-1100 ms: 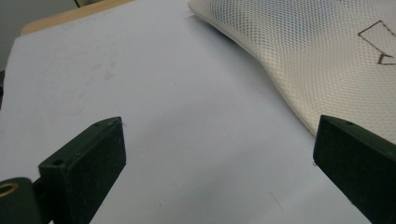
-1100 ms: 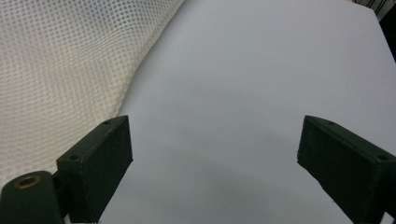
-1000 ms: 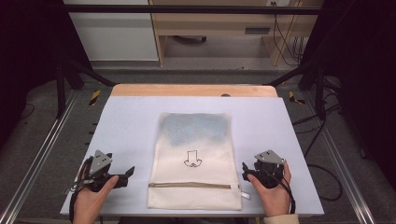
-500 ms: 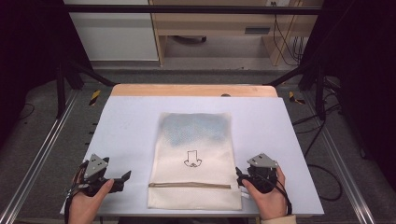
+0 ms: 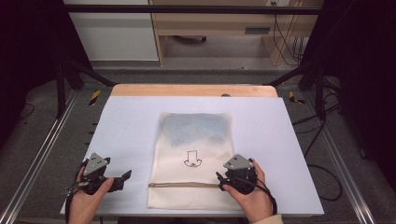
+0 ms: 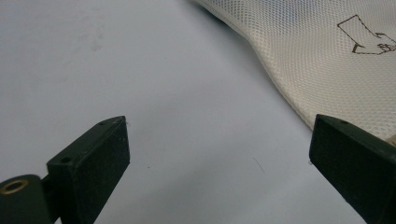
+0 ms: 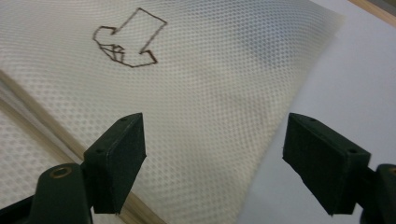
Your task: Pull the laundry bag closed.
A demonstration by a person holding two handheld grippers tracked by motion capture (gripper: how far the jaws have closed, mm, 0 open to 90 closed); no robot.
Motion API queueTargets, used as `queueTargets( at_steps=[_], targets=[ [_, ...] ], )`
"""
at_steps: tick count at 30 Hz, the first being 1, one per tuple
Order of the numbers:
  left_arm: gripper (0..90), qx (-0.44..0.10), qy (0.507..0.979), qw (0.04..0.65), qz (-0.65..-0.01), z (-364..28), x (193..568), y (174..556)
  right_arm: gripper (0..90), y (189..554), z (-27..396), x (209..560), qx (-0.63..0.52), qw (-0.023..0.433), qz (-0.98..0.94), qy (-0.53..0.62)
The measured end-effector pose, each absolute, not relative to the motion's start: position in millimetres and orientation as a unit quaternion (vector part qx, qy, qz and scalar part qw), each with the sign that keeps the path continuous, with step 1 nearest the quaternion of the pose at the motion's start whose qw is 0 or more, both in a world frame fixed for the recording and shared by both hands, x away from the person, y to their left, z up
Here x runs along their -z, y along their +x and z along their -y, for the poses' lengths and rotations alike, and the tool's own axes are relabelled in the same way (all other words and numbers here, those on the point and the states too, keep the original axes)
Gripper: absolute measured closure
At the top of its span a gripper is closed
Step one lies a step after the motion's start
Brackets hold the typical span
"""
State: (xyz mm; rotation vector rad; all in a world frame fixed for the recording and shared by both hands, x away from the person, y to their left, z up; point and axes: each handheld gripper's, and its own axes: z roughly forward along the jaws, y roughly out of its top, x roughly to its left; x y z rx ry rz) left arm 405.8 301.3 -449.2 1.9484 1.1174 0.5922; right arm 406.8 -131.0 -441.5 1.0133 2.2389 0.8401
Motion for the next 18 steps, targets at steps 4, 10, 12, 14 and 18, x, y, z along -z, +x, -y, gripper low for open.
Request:
queueTargets(
  at_steps=[4, 10, 12, 14, 18],
  targets=[
    [5.7, -0.238, 0.768, 0.395, -0.445, -305, 451, 406, 23.8, 411, 112, 434, -0.304, 0.248, -0.851, 0.348],
    [6.2, -0.251, 0.769, 0.379, -0.449, -316, 449, 410, 22.8, 417, 89, 419, -0.311, 0.215, -0.872, 0.312],
    [6.3, -0.250, 0.763, 0.381, -0.459, -322, 450, 411, 20.3, 420, 77, 410, -0.306, 0.203, -0.886, 0.284],
    [6.2, -0.247, 0.762, 0.381, -0.462, -323, 451, 411, 19.8, 421, 69, 406, -0.297, 0.186, -0.898, 0.267],
    [7.0, -0.239, 0.762, 0.389, -0.460, -317, 451, 409, 23.1, 422, 50, 402, -0.274, 0.151, -0.921, 0.231]
  ],
)
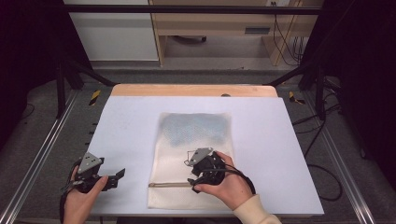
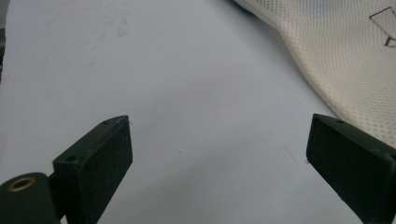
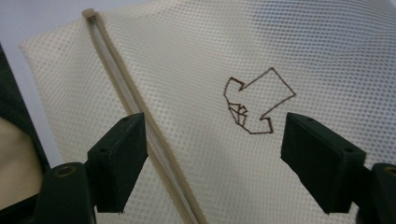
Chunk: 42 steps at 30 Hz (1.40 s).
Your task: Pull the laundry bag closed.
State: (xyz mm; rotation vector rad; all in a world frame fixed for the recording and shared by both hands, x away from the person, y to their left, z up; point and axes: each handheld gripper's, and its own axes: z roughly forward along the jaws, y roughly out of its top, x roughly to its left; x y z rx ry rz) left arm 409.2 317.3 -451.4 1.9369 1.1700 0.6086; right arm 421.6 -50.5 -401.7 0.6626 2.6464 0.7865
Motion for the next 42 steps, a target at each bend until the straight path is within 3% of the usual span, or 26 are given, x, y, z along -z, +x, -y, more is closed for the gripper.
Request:
queueTargets(
  at_steps=[5, 7, 18, 28, 42],
  targets=[
    [6.8, -0.253, 0.769, 0.379, -0.448, -313, 450, 406, 26.7, 425, 36, 399, -0.250, 0.144, -0.935, 0.208],
    [6.8, -0.251, 0.772, 0.375, -0.448, -314, 451, 407, 32.3, 429, 28, 398, -0.250, 0.131, -0.939, 0.198],
    [7.9, -0.253, 0.746, 0.385, -0.481, -325, 454, 407, 46.3, 445, -15, 390, -0.268, 0.119, -0.943, 0.156],
    [8.2, -0.250, 0.748, 0.387, -0.479, -325, 450, 409, 60.6, 433, -29, 396, -0.278, 0.104, -0.947, 0.121],
    [9.0, -0.241, 0.745, 0.393, -0.482, -329, 448, 408, 70.6, 424, -48, 414, -0.286, 0.095, -0.948, 0.101]
  ],
)
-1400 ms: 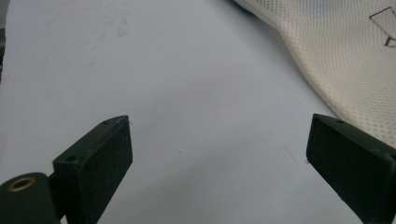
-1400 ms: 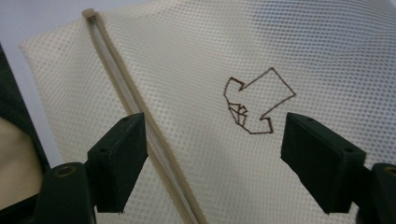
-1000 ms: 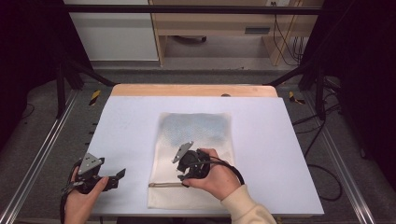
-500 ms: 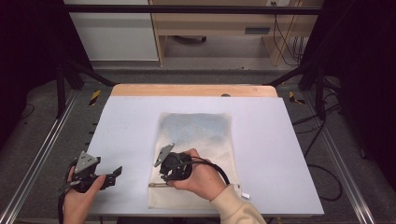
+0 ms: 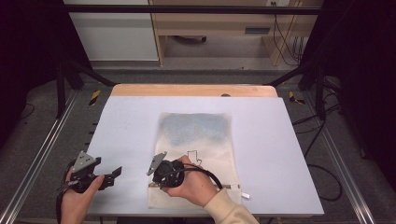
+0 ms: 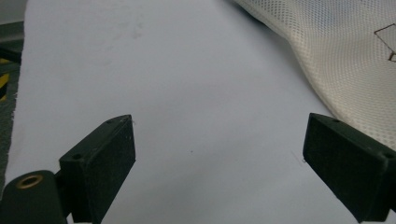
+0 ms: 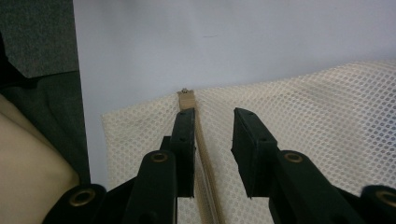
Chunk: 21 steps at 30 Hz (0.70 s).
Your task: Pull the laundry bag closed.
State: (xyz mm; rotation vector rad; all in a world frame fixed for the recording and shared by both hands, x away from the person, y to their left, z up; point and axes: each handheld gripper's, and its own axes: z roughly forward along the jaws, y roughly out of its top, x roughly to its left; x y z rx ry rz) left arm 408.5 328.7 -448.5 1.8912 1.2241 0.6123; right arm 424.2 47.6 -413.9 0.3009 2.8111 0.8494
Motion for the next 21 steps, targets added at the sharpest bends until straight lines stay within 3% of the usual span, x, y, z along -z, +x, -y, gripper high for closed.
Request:
queueTargets(
  at_steps=[21],
  targets=[
    [12.8, -0.242, 0.759, 0.377, -0.473, -322.3, 448.4, 410.7, 77.0, 422.7, -52.0, 424.2, -0.296, 0.091, -0.945, 0.100]
  ],
)
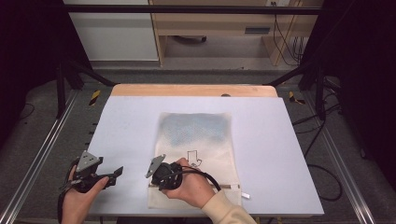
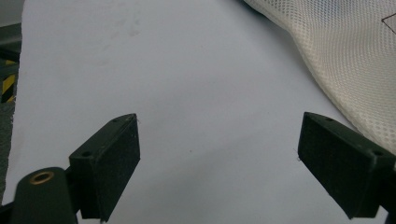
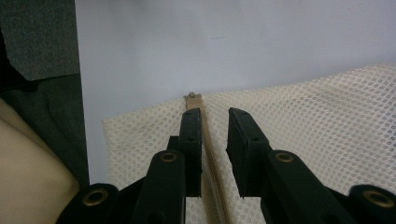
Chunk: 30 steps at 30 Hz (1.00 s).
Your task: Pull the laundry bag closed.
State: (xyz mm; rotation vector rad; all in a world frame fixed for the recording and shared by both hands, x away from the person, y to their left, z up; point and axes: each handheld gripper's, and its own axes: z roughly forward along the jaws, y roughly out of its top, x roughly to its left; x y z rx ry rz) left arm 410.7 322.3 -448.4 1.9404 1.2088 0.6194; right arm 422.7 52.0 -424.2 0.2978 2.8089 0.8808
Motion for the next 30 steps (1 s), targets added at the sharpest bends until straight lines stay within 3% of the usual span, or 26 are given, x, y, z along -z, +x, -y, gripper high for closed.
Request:
queueTargets(
  at_steps=[7, 19, 22, 25, 30],
  targets=[
    [16.9, -0.250, 0.759, 0.374, -0.471, -322, 448, 410, 77.2, 425, -49, 422, -0.308, 0.085, -0.942, 0.105],
    [15.8, -0.241, 0.754, 0.389, -0.471, -322, 444, 407, 68.8, 429, -67, 434, -0.310, 0.048, -0.944, 0.102],
    [15.8, -0.238, 0.754, 0.394, -0.470, -322, 444, 407, 69.9, 433, -73, 441, -0.291, 0.041, -0.951, 0.101],
    [15.6, -0.224, 0.750, 0.406, -0.472, -322, 444, 406, 80.7, 436, -79, 447, -0.269, 0.039, -0.956, 0.107],
    [15.7, -0.198, 0.756, 0.416, -0.465, -317, 442, 398, 81.6, 435, -76, 439, -0.276, 0.027, -0.955, 0.106]
  ],
)
